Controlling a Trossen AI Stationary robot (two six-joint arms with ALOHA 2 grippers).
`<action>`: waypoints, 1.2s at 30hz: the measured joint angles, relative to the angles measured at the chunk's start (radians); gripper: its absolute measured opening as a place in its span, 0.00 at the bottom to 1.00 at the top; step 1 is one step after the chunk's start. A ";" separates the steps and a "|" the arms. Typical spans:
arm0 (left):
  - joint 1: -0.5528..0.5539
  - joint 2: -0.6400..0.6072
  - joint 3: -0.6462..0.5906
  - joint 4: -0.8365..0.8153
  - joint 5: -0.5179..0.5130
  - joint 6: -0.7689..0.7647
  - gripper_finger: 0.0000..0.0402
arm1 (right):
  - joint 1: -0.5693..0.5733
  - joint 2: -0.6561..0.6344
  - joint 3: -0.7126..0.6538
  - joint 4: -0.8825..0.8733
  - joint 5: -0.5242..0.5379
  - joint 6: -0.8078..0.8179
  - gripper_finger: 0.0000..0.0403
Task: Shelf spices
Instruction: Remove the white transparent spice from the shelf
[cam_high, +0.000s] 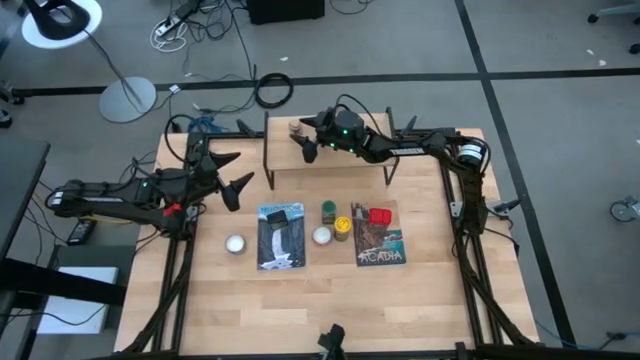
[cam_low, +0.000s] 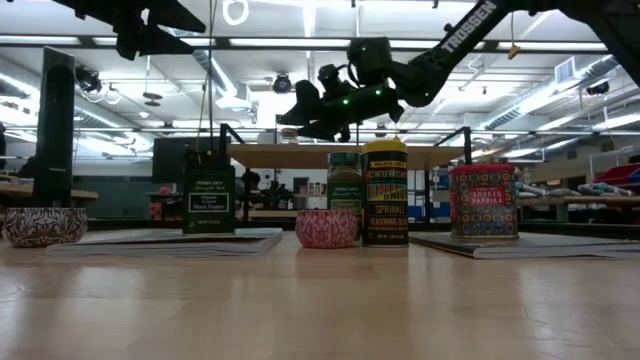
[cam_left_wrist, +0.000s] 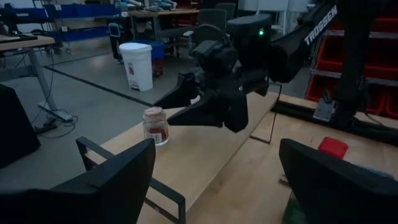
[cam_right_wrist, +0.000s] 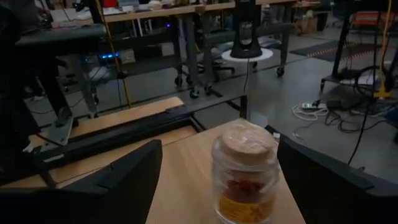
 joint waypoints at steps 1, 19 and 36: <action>0.000 0.000 0.000 0.005 0.000 0.001 0.87 | 0.000 0.011 0.009 -0.008 0.000 0.006 0.79; 0.000 0.000 0.000 0.010 0.000 0.015 0.87 | -0.030 0.017 0.019 -0.031 0.030 0.033 0.79; 0.000 0.000 0.000 0.018 0.000 -0.004 0.87 | -0.030 0.017 0.032 -0.045 0.007 0.025 0.75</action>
